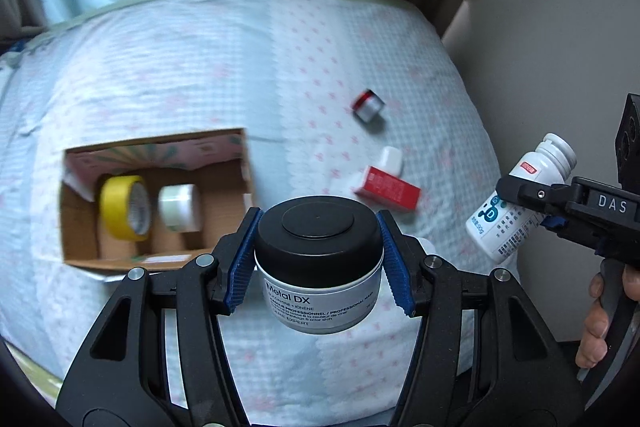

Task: Organize rigid objects
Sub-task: 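Carry the jar and pill bottle into the box and open both tools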

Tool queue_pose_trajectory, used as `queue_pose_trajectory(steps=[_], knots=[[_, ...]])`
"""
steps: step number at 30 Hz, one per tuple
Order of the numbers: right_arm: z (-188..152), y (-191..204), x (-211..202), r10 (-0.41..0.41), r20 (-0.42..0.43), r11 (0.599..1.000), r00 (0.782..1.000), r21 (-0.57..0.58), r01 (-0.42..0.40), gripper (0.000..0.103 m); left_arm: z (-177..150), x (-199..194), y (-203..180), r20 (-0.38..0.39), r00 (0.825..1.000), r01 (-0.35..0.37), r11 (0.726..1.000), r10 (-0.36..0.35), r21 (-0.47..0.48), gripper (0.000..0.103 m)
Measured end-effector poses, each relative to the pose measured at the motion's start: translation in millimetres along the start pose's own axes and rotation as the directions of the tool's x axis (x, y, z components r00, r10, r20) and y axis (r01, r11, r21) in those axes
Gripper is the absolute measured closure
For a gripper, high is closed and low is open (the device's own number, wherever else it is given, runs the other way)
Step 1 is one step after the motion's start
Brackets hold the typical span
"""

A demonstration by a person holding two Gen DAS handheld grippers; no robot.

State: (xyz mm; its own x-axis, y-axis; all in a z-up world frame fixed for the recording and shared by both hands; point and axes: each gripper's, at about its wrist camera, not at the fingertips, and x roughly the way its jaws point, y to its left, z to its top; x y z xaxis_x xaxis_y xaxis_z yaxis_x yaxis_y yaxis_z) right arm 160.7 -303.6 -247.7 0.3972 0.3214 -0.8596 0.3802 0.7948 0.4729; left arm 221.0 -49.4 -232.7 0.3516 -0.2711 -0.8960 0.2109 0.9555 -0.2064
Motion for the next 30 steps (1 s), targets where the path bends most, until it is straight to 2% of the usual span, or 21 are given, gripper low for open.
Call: queue_pose_trajectory(steps=[7, 15, 21, 26, 30], knots=[[-26.3, 78.9, 6.6, 0.081, -0.032, 0.991, 0.996, -0.107, -0.084, 0.057, -1.9, -53.9, 83.8, 0.059, 0.997, -0.046, 0.996, 0.05, -0.077, 0.05], [-56.0, 174.1, 33.4, 0.075, -0.067, 0.981, 0.995, -0.176, -0.085, 0.057, 0.2, -69.6, 184.1, 0.045, 0.996, -0.072, 0.994, 0.076, -0.086, 0.05], [-81.4, 228.6, 79.2, 0.037, -0.1, 0.983, 0.994, -0.174, -0.054, 0.057, -3.4, -50.4, 250.0, -0.009, 0.998, -0.068, 0.996, 0.068, -0.054, 0.05], [-90.7, 249.8, 127.9, 0.002, -0.134, 0.987, 0.991, -0.161, -0.024, 0.057, -10.4, -10.0, 288.6, -0.093, 0.994, -0.057, 0.998, 0.057, -0.004, 0.05], [-97.0, 264.7, 169.2, -0.052, -0.176, 0.981, 0.983, -0.191, 0.017, 0.057, -15.5, 25.2, 308.9, -0.154, 0.988, -0.033, 0.999, 0.033, 0.001, 0.05]])
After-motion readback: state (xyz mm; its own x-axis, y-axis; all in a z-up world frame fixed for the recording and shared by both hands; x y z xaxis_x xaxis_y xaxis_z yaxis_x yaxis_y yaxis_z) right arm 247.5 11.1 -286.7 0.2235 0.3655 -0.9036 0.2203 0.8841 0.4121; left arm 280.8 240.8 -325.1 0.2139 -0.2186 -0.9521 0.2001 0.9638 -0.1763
